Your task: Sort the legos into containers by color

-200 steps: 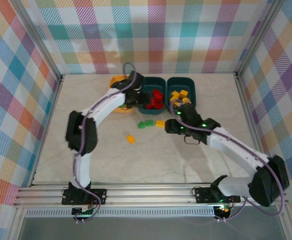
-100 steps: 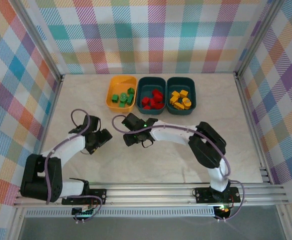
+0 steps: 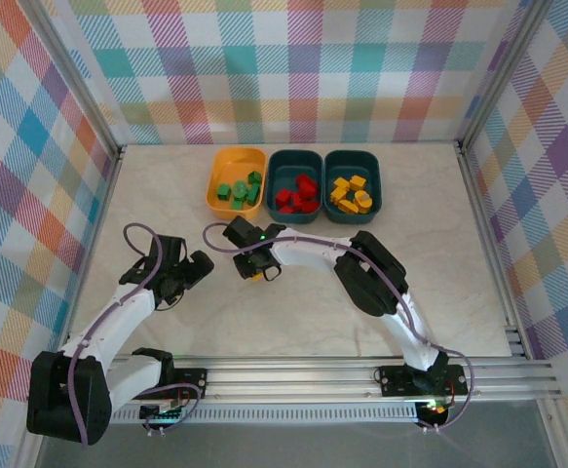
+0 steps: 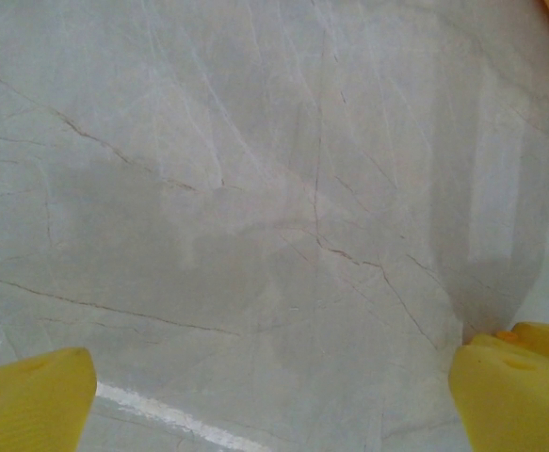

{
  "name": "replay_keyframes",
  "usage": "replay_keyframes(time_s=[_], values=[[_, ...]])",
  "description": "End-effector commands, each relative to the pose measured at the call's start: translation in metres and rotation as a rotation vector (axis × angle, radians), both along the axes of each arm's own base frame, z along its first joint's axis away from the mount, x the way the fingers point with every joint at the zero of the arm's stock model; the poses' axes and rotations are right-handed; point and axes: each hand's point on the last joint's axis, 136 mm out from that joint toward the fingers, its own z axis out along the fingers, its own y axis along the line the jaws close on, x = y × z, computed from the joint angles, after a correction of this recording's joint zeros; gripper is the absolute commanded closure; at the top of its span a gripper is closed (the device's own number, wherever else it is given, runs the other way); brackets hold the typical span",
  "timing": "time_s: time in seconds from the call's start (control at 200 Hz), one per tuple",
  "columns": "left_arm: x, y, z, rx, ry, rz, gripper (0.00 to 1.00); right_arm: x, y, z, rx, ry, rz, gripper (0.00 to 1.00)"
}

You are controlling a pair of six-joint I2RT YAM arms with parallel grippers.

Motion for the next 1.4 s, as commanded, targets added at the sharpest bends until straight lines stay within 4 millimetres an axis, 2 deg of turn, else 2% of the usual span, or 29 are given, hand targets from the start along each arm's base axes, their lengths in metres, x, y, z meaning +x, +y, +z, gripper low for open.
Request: replay_keyframes(time_s=[0.0, 0.13, 0.405, 0.545, 0.655, 0.76, 0.84, 0.945, 1.045, 1.205, 1.395], values=[[-0.007, 0.004, -0.010, 0.006, 0.036, -0.002, 0.04, -0.003, -0.013, -0.003, -0.039, 0.003, -0.010, 0.67], [-0.004, 0.002, -0.009, -0.001, 0.036, -0.008, 0.04, 0.001, -0.015, 0.020, -0.014, -0.047, -0.016, 0.71], [0.003, -0.010, -0.012, -0.055, 0.056, -0.029, 0.04, 0.010, -0.016, 0.065, 0.062, -0.121, -0.033, 0.72], [0.003, -0.019, -0.014, -0.102, 0.063, -0.054, 0.04, 0.027, -0.033, 0.087, 0.093, -0.149, -0.077, 0.72], [0.007, -0.040, 0.003, -0.144, 0.011, -0.146, 0.04, 0.057, -0.065, 0.108, 0.127, -0.174, -0.153, 0.72], [0.009, -0.058, 0.022, -0.137, -0.050, -0.233, 0.04, 0.094, -0.107, 0.128, 0.177, -0.196, -0.262, 0.72], [0.008, -0.073, 0.028, -0.149, -0.072, -0.287, 0.03, 0.122, -0.142, 0.135, 0.198, -0.204, -0.352, 0.72], [0.006, -0.088, 0.025, -0.163, -0.077, -0.316, 0.03, 0.155, -0.188, 0.132, 0.198, -0.188, -0.473, 0.72], [0.003, -0.097, 0.021, -0.179, -0.086, -0.325, 0.03, 0.177, -0.224, 0.124, 0.203, -0.158, -0.565, 0.70], [0.002, -0.102, 0.016, -0.178, -0.063, -0.334, 0.03, 0.200, -0.258, 0.104, 0.226, -0.069, -0.645, 0.69], [0.002, -0.105, 0.015, -0.181, -0.050, -0.345, 0.03, 0.216, -0.279, 0.090, 0.193, -0.038, -0.692, 0.66]])
